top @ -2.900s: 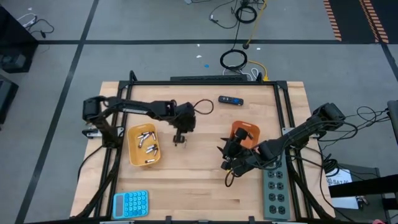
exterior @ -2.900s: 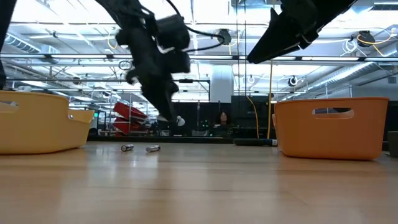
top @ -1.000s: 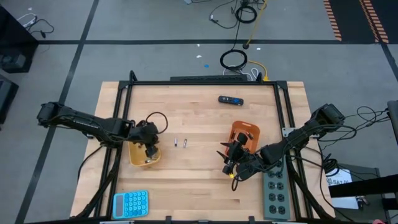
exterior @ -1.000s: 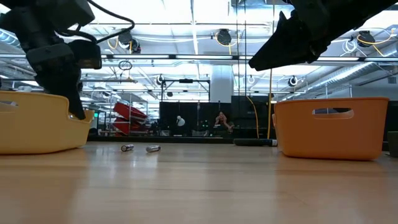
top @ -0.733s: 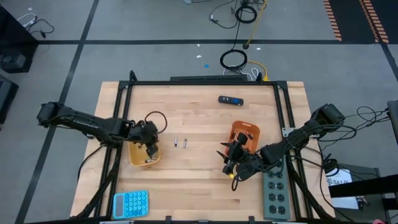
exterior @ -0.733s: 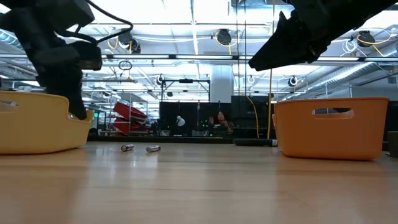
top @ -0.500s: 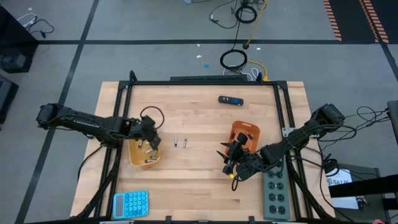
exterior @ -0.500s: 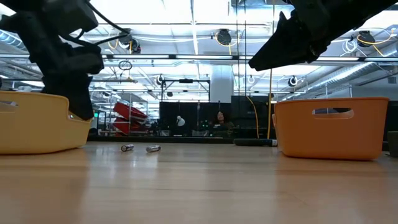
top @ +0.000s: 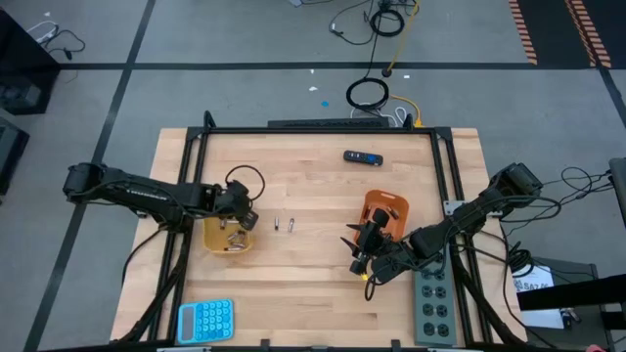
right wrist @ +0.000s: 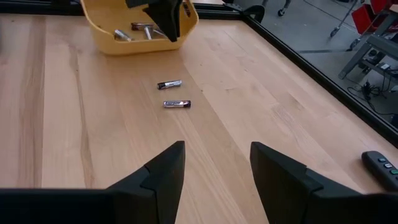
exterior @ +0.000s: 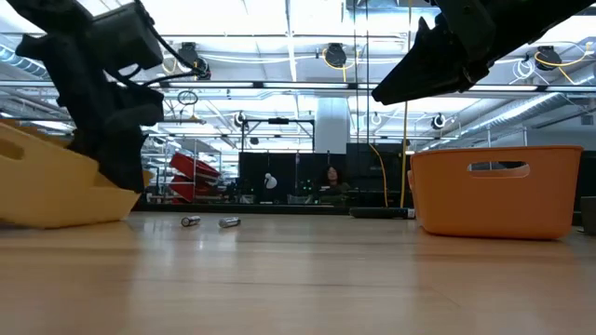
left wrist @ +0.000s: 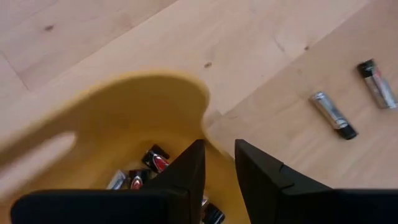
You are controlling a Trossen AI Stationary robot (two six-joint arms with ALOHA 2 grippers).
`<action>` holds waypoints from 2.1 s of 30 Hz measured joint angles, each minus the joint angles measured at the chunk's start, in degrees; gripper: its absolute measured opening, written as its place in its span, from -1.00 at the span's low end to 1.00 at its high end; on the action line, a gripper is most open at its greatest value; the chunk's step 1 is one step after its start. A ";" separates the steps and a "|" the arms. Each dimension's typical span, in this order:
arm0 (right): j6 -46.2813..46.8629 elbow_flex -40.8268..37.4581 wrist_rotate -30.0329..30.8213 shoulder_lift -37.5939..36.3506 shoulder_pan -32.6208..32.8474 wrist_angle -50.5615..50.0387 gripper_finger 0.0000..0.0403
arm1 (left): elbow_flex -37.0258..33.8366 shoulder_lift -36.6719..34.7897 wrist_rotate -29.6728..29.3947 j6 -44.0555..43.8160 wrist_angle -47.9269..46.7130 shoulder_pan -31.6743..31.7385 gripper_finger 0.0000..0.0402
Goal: Sort batteries
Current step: Put the silver battery into the yellow bin
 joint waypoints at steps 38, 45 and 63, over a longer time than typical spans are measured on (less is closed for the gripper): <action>0.02 0.02 0.01 -0.01 -0.02 0.00 -0.14 | 7.39 1.43 -2.58 20.96 0.45 0.07 -0.52; 0.41 0.02 0.02 0.00 -0.02 -0.06 -0.14 | 11.36 1.43 2.07 18.56 -5.94 -0.11 -0.52; 0.85 0.04 -1.64 -0.04 -0.90 -0.02 -0.14 | 18.69 18.24 10.15 29.34 3.35 -11.27 -0.38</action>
